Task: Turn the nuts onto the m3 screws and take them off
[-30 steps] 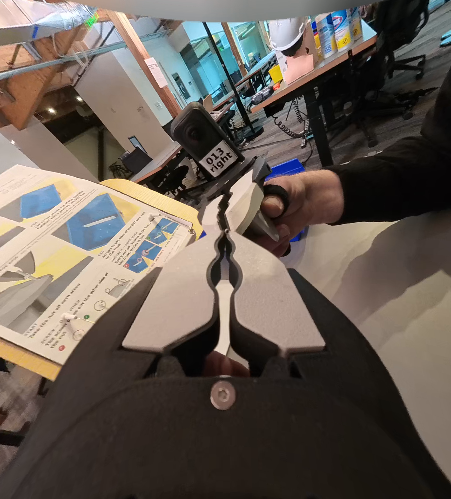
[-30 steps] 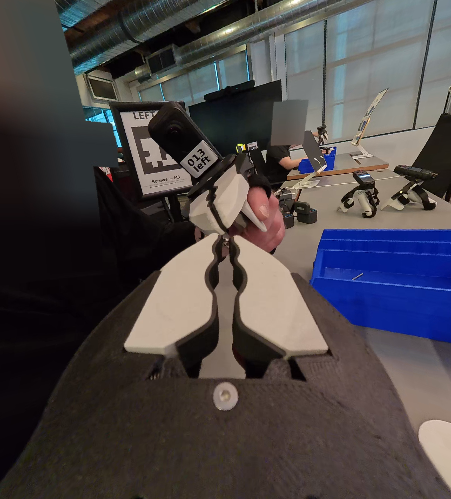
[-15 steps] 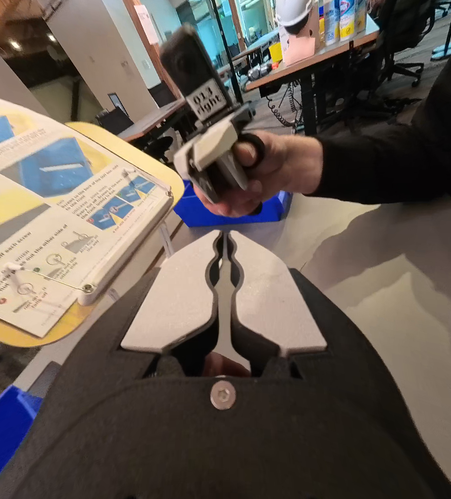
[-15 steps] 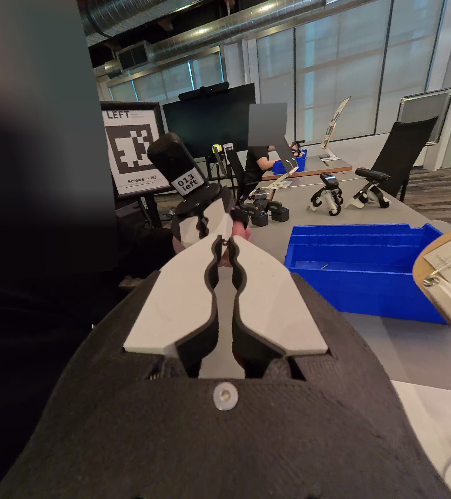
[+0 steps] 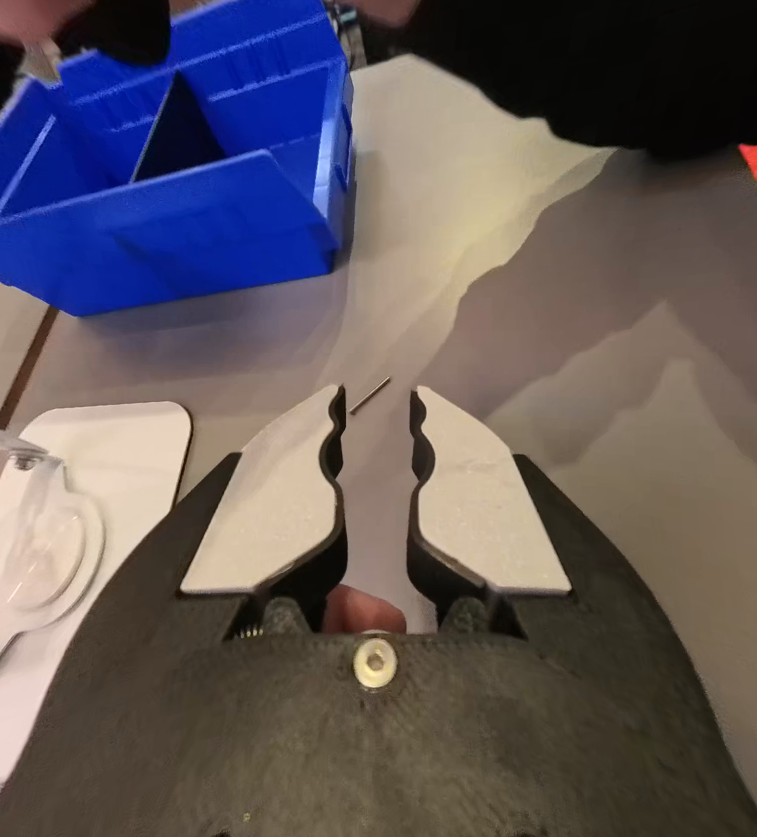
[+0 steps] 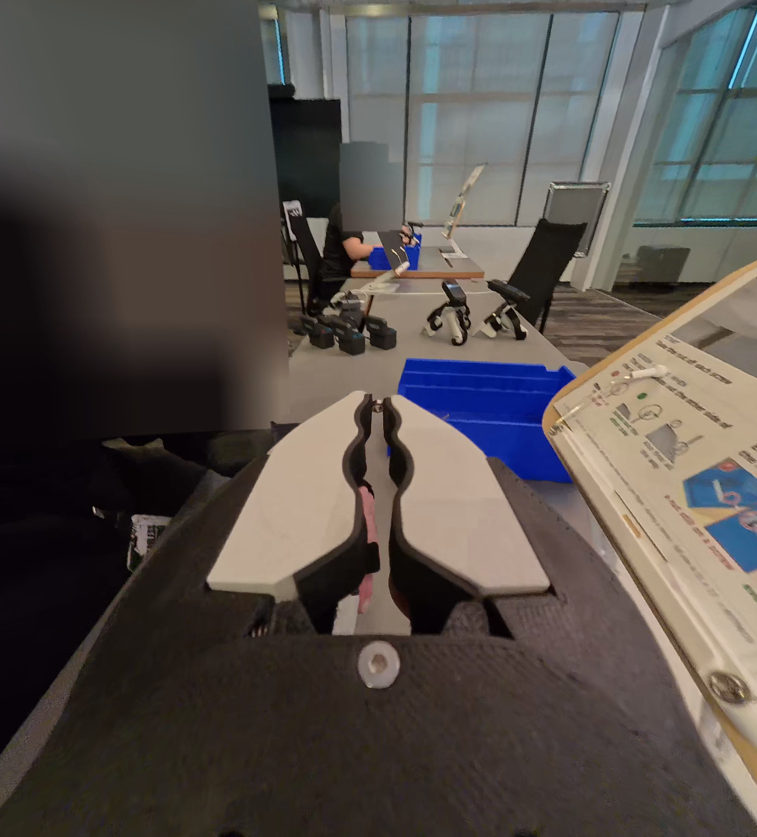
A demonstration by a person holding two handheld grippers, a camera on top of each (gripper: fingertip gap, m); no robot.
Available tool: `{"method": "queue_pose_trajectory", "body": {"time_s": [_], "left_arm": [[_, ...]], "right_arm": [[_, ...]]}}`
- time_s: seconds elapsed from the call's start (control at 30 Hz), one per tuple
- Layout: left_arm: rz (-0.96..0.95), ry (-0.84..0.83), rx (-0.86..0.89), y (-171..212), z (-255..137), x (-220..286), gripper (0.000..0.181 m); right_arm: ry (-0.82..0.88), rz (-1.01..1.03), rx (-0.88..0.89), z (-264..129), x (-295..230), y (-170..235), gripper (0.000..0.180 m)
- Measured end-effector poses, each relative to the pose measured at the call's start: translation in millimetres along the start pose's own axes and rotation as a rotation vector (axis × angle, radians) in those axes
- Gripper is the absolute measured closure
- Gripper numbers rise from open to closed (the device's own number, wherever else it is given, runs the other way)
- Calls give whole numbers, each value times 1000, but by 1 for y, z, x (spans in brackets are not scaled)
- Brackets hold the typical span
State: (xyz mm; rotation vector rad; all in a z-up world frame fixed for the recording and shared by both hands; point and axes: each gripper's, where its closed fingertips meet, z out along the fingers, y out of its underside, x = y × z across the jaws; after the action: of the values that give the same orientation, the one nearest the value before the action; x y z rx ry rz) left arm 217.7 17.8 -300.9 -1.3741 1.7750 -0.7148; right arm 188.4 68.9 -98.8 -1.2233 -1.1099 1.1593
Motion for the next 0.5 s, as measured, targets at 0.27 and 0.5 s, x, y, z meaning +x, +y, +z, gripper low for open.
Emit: {"method": "queue_pose_trajectory", "body": {"time_s": [0.27,0.5], "left_arm": [[-15,39,-17,11,40,-24,154],[229,216,-131,15,92,-23,156]], "right_arm": [[127,-36,-93,-38,-1,15,175],[234,-48,-79,-82,-1,14,175]]}}
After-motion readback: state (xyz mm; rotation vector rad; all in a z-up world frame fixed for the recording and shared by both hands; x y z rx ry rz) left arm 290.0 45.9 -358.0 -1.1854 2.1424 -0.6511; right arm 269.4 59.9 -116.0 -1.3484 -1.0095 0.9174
